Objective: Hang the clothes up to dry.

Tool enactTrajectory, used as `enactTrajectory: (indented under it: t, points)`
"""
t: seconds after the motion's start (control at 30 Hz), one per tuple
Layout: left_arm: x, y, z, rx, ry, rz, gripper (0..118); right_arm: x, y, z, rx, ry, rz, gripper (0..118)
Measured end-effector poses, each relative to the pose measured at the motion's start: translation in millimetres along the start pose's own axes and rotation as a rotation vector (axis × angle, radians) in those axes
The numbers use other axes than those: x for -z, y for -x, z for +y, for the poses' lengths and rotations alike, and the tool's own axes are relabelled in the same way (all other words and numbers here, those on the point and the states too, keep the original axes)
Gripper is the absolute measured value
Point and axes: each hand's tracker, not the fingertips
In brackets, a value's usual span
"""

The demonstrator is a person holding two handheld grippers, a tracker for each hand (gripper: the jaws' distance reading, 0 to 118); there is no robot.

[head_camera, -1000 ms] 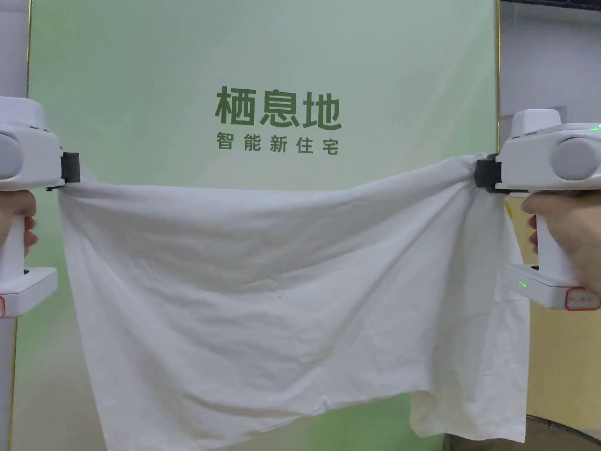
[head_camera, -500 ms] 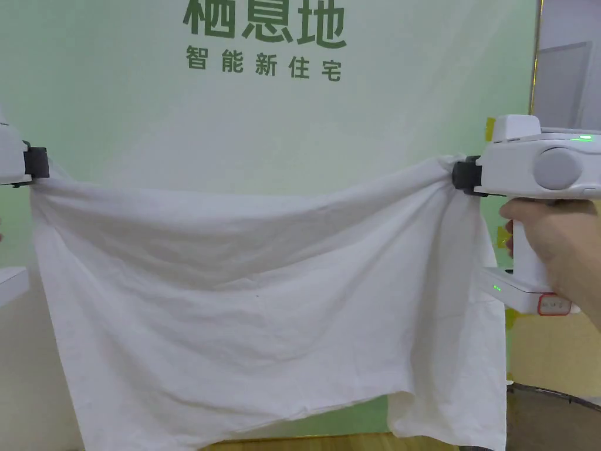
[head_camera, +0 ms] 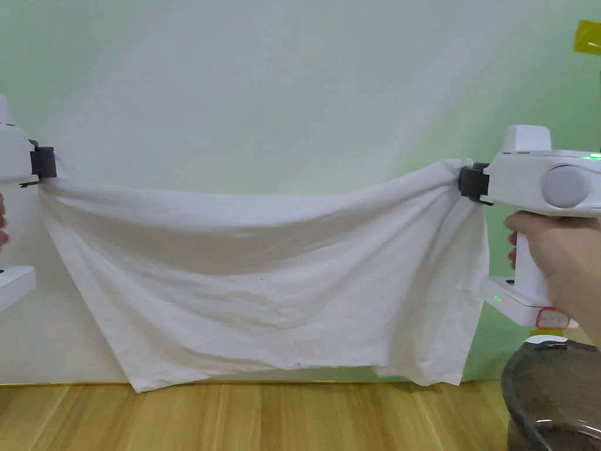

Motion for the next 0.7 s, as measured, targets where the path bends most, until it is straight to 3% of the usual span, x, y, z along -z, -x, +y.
enactTrajectory:
  t: [0.3,0.7]
  points:
    - [-30,6,-84,0.035,0.125,-0.048,6,-22,16,-80,0.0,0.124,0.034,9]
    - [-212,24,-186,0.095,0.293,-0.196,6,-191,-15,-180,-0.024,0.209,0.087,9]
